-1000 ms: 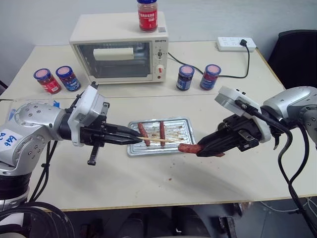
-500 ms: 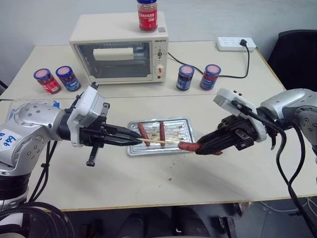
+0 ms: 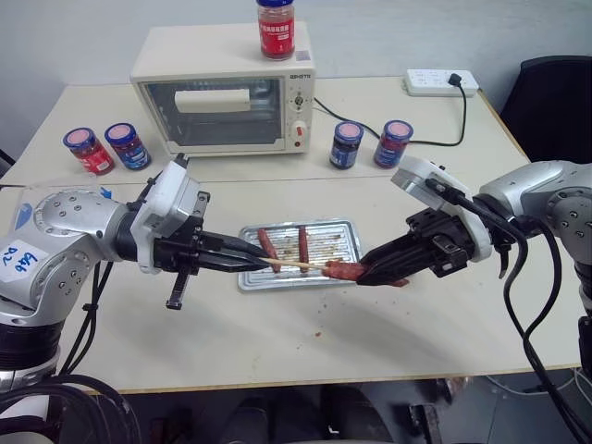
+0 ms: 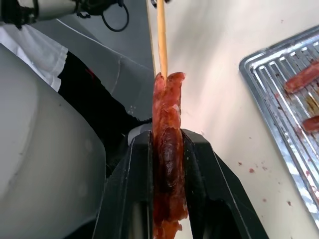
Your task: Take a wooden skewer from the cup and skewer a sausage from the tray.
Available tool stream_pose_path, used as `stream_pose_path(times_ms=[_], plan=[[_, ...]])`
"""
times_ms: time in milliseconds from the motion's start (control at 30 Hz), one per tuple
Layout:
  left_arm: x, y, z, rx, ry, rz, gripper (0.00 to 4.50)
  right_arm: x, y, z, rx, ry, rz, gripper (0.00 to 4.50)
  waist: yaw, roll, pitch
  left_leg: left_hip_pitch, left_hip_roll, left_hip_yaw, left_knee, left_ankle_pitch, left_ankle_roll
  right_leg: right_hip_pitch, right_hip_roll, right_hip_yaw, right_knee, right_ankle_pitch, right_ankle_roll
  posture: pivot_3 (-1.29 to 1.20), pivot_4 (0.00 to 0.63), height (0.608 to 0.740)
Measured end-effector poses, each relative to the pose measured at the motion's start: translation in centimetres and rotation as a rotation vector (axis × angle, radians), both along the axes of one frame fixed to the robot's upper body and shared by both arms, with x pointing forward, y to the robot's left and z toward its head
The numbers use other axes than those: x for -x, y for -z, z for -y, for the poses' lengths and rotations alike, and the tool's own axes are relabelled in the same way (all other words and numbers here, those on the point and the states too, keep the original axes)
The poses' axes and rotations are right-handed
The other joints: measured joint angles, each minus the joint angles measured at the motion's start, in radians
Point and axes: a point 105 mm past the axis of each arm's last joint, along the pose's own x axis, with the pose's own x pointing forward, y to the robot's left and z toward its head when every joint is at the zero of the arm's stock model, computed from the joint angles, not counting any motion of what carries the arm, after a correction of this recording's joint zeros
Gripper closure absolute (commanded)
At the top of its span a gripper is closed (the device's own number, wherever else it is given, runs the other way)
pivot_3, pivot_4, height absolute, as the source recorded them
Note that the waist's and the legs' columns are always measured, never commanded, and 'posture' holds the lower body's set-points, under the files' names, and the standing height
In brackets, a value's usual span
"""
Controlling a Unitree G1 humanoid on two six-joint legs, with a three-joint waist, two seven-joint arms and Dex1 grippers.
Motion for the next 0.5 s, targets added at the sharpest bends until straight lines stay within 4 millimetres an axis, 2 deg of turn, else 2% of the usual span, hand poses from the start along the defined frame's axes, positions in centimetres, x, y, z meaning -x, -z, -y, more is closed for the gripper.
stream_pose_path(times_ms=[500], plan=[[-0.18, -0.05, -0.67, -0.027, -0.021, 0.005, 4.50, -0.08, 0.16, 0.33, 0.001, 0.026, -0.009, 3.69, 0.001, 0.000, 0.000, 0.000, 0.000, 0.000, 0.000, 0.000, 0.000, 0.000, 0.000, 0.000, 0.000, 0.000, 0.000, 0.00, 0.150, 0.740]])
